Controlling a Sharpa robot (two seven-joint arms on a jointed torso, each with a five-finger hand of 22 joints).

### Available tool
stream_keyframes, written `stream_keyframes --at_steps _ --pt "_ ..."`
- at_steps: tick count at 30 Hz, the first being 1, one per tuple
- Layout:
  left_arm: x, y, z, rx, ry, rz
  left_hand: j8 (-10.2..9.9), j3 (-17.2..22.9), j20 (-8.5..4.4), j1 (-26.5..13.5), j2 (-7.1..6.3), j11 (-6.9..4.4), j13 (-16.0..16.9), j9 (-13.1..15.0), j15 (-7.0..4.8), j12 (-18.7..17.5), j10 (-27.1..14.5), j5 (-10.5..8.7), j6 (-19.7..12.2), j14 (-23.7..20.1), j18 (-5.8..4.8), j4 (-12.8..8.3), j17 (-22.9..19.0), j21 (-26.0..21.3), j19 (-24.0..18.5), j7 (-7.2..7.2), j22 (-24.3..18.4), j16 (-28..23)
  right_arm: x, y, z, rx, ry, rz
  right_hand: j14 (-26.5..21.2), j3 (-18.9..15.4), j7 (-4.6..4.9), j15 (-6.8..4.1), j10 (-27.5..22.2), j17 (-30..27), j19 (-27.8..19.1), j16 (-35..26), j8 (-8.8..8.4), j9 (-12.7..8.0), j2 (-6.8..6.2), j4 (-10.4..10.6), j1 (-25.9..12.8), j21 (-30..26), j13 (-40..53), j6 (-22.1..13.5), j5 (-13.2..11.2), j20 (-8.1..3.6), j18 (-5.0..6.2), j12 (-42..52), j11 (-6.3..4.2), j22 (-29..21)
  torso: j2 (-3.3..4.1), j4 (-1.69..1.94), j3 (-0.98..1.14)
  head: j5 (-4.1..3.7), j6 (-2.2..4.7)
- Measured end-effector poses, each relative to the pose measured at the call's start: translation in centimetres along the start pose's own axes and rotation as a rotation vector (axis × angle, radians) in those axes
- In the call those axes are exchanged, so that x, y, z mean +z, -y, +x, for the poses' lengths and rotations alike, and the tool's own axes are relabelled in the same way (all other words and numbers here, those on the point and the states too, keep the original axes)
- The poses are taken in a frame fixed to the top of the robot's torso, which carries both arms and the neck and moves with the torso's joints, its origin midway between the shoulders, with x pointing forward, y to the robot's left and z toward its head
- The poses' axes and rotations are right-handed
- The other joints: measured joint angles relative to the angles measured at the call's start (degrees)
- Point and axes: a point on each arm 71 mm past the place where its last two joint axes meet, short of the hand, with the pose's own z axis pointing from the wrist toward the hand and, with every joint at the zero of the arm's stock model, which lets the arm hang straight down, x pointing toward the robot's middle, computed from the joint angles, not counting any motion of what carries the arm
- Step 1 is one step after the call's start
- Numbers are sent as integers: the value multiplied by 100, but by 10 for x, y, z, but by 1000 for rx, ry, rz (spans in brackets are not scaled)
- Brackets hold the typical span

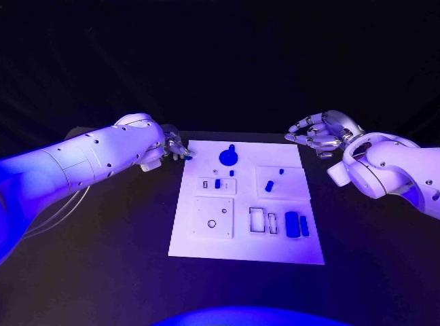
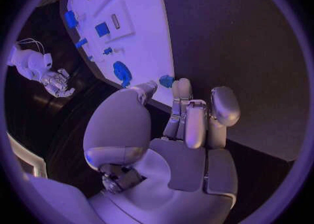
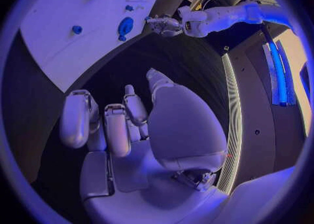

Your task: Assemble the parts on the task board

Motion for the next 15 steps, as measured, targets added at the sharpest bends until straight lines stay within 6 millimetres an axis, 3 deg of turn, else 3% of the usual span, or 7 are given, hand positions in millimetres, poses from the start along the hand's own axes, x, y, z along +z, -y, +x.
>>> stream_keyframes --at_steps 6,9,11,13,15 --pt "1 -1 0 4 -1 -15 0 -25 -2 36 -38 0 0 -9 -19 0 0 0 0 18 0 23 0 3 1 0 4 0 0 0 0 0 0 0 0 0 0 0 0 0 0 0 0 0 0 0 0 0 0 0 0 0 0 0 0 0 0 -1 1 -4 2" --pt "2 -1 0 8 1 -25 0 -340 -1 46 -50 0 0 -21 -19 0 0 0 0 18 0 54 0 3 2 0 3 0 0 0 0 0 0 0 0 0 0 0 0 0 0 0 0 0 0 0 0 0 0 0 0 0 0 0 0 0 1 -1 1 -6 2" --pt "2 -2 0 12 4 -31 0 -342 -40 -48 -169 0 0 -21 -19 0 0 0 0 18 0 53 0 3 40 0 3 0 0 0 0 0 0 0 0 0 0 0 0 0 0 0 0 0 0 0 0 0 0 0 0 0 0 0 0 0 1 -1 1 -10 2" --pt "3 -1 0 18 10 -38 0 -428 -40 -33 -182 0 1 -22 -19 0 0 0 0 18 0 -31 0 3 42 0 4 0 0 0 0 0 0 0 0 0 0 0 0 0 0 0 0 0 1 0 -1 0 0 0 0 0 0 0 0 0 1 -2 1 -10 2" --pt "3 0 0 24 17 -43 0 -604 -41 -27 -188 -1 3 -21 -19 2 1 0 1 18 0 100 0 3 42 -2 25 0 0 0 0 0 0 0 0 0 0 0 0 0 0 0 0 0 36 0 -36 0 0 0 0 0 0 0 0 0 1 -1 1 -11 2"
